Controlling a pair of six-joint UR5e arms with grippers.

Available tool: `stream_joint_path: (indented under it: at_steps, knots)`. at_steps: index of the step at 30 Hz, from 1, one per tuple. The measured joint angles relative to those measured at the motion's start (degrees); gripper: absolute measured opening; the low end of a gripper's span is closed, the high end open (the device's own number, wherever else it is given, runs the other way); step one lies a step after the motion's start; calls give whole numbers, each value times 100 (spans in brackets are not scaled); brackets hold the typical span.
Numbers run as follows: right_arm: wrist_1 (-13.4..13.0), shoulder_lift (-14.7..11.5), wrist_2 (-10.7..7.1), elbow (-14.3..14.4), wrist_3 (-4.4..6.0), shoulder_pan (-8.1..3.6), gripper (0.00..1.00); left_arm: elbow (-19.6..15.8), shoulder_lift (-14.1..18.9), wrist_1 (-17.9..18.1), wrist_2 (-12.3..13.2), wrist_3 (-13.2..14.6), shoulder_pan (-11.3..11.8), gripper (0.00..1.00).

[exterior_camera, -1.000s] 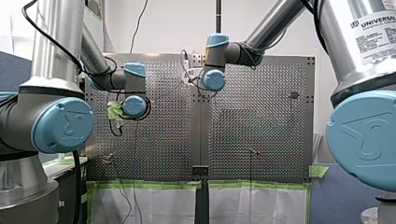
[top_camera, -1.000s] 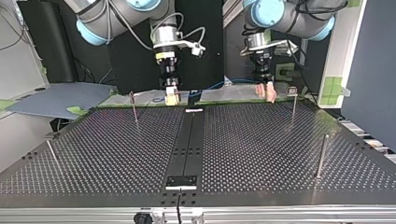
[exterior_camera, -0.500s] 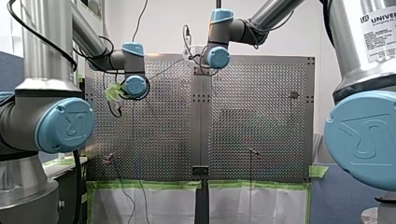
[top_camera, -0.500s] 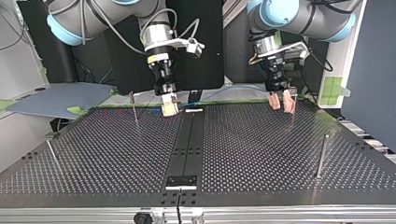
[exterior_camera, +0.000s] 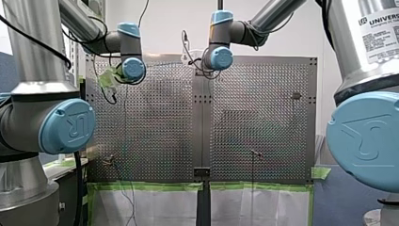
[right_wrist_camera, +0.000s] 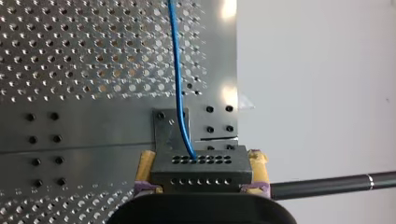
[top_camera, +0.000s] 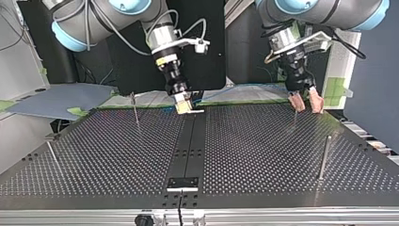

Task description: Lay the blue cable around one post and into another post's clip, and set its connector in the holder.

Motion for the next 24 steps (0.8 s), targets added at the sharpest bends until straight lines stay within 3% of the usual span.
stream_joint_path:
  at_steps: [8, 15, 24]
  knots:
    - [91, 196, -147, -380, 8, 27, 0, 384, 390, -391, -66, 25, 98, 100]
    - [323, 614, -225, -816, -151, 126, 0, 772, 750, -781, 60, 32, 398, 100]
    - [204, 776, -310, -1256, -98, 233, 0, 1076, 557, -1195, 452, -316, 809, 100]
